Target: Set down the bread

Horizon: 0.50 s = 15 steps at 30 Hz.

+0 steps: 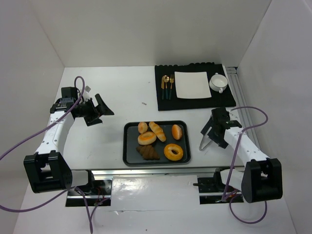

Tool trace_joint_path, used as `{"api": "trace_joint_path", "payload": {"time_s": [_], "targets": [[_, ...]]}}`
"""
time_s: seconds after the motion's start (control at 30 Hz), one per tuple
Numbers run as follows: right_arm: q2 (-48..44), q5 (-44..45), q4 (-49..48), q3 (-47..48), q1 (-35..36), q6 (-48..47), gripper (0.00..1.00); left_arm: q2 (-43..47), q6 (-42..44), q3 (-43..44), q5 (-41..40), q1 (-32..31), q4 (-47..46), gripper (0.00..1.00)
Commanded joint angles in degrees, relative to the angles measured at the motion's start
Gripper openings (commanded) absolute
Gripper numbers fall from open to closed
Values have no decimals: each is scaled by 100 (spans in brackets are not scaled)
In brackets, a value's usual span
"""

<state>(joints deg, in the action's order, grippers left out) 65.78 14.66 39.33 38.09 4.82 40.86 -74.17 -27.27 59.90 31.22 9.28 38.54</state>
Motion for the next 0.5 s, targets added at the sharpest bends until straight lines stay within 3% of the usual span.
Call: {"api": "trace_joint_path", "payload": {"time_s": [0.0,0.2,0.37,0.47], "targets": [[-101,-349,-478,-117,-42,27,100,157,20,83,59,-5,-40,100],[478,-69,-1234,-117,-42,-26,100,105,20,31,121,-5,-40,100],[892,415,-1840,-231,28,-26,89,166,20,-22,121,-5,-40,100],[1235,556,-1981,-109,81,-26,78,166,20,-22,121,-5,-40,100]]}}
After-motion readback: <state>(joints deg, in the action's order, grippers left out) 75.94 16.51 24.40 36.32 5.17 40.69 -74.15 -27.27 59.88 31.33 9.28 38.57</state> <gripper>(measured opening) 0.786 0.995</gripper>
